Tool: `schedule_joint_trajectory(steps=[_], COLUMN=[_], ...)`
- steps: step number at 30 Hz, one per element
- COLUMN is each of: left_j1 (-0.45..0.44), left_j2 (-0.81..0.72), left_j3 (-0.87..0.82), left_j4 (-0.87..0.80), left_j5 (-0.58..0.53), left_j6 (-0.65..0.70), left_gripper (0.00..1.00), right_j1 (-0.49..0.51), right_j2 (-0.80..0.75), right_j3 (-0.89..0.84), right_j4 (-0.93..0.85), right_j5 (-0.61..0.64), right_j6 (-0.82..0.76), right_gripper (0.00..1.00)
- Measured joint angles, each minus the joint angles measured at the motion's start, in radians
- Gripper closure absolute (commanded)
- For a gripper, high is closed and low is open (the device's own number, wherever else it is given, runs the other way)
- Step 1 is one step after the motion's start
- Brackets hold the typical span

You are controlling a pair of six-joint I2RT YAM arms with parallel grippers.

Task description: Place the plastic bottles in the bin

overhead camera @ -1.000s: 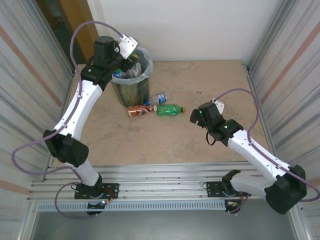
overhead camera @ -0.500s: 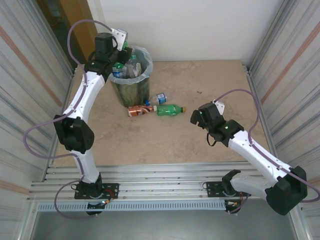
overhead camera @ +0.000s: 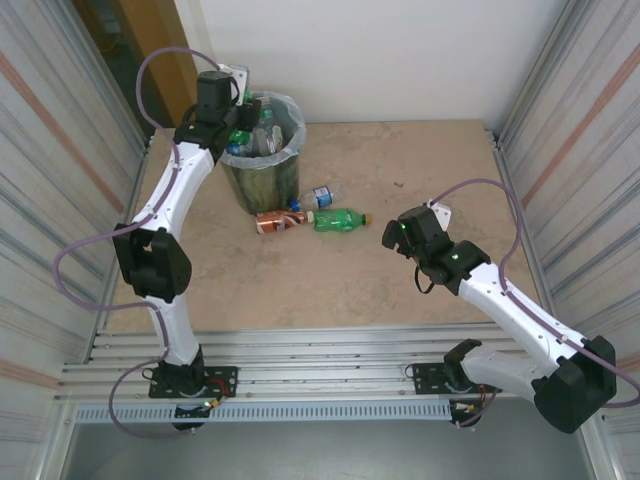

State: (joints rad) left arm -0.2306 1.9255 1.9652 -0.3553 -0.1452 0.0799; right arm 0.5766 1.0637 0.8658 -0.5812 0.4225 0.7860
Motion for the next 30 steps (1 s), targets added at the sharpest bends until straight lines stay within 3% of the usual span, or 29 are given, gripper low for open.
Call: schedule_joint_trajectory(steps=[5,12,20,22,30], left_j1=[0.000,0.000,0.000,0.000,0.000], left_j2=[0.000,0.001,0.001,0.001,0.001], left_j3=[-0.018,-0.037,-0.038,-0.038,-0.062], left_j4=[-0.018,-0.039,-0.045,-0.045,-0.045], left_j5=[-0.014,-0.015,-0.043,-0.058,-0.098], left_j6=[-0.022,-0.052,-0.070,-0.076,-0.088], left_gripper=[0.57,0.40,0.35,0.28,0.20], right_j1=[0.000,0.000,0.000,0.000,0.000], right_j2=[0.000,0.002,0.002,0.002,0.011], right_j3=[0.000,0.000,0.000,0.000,0.000], right_j4=[0.000,0.000,0.000,0.000,0.001], right_j5=[0.000,0.000,0.000,0.000,0.000], right_j6=[0.000,0.000,0.000,0.000,0.000], right_gripper=[0.02,0.02,0.02,0.02,0.02])
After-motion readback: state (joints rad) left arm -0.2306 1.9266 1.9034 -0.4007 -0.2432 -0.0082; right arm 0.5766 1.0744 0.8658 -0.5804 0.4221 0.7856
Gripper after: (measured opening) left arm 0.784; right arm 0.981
